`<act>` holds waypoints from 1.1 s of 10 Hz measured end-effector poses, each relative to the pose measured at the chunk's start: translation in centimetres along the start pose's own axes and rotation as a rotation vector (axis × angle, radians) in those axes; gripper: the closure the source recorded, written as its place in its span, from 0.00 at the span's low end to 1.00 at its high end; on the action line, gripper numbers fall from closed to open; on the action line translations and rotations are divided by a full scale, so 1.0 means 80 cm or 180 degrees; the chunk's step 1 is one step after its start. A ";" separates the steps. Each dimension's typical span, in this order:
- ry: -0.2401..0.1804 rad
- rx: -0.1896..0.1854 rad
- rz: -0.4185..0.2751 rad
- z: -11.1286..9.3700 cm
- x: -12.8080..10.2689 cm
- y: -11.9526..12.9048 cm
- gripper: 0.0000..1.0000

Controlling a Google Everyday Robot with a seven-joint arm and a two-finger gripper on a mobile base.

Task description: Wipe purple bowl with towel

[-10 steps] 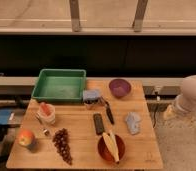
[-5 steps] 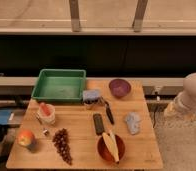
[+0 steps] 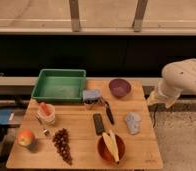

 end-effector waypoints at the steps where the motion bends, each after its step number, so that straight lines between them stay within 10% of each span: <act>1: -0.0016 -0.0074 -0.0140 0.003 -0.014 0.029 0.38; 8: 0.0030 -0.0113 -0.0324 0.007 -0.023 0.056 0.38; 11: 0.0271 -0.0087 -0.0418 0.042 -0.009 0.079 0.38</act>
